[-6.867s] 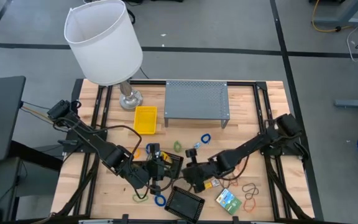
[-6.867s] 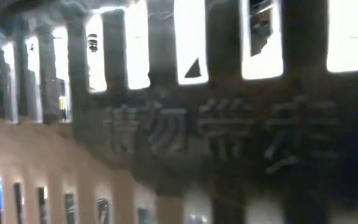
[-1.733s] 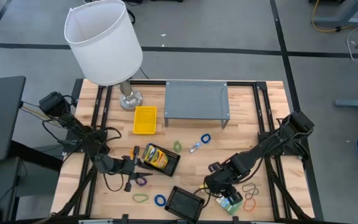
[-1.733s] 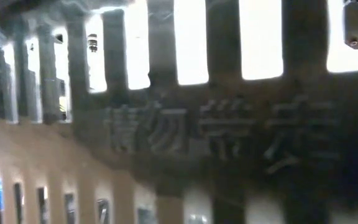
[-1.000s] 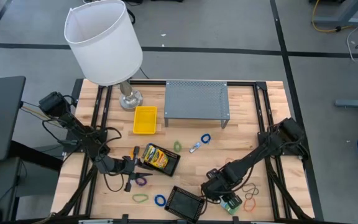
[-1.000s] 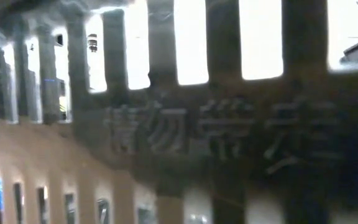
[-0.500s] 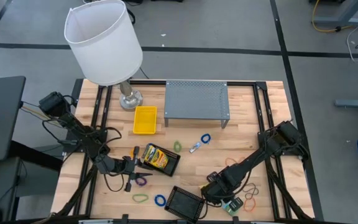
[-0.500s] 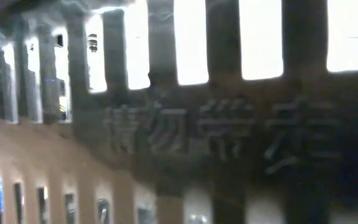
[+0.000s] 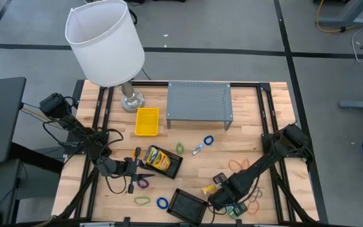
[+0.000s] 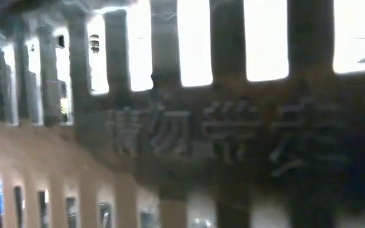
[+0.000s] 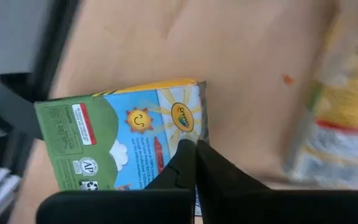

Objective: Pick & Place Office Desk Supplies
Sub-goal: Put the large blue crayon box into the top black bin

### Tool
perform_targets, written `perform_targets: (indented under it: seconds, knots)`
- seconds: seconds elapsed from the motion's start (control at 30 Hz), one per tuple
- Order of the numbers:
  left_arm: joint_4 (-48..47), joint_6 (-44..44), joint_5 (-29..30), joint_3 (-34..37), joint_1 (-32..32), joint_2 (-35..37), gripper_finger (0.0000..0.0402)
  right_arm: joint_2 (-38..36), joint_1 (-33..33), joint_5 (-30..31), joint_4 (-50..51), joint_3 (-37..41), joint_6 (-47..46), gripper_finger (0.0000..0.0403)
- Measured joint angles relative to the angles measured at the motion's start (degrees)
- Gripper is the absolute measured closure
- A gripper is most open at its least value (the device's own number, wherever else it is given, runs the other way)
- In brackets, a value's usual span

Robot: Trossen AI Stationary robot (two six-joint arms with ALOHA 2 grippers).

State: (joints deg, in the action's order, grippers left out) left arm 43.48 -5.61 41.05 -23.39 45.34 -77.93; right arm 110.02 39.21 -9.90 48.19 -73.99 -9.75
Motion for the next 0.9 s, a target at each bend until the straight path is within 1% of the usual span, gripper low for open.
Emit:
perform_targets:
  seconds: [0.1,0.4,0.53,0.63,0.77,0.9]
  knots:
    - [0.0,0.0,0.3,0.0,0.0,0.0,0.0316,0.0,1.6,4.7,4.4,-3.9,-2.3,0.0402]
    - [0.0,-0.2,0.7,0.0,0.0,0.0,0.0316,-0.1,4.9,18.8,12.5,-12.7,-8.0,0.0402]
    - [0.0,-0.4,0.9,0.0,0.0,0.0,0.0316,-0.2,5.5,23.5,17.0,-16.5,-9.2,0.0403]
    - [0.0,-0.6,0.9,0.0,0.0,0.0,0.0316,-0.2,5.5,25.8,20.5,-18.6,-9.3,0.0403]
    - [0.0,-0.7,0.9,0.0,0.0,0.0,0.0316,-0.3,5.4,30.4,25.1,-21.5,-9.0,0.0403]
    - [0.0,-0.7,0.9,0.0,0.0,0.0,0.0316,-0.3,4.8,36.6,27.6,-23.5,-7.1,0.0403]
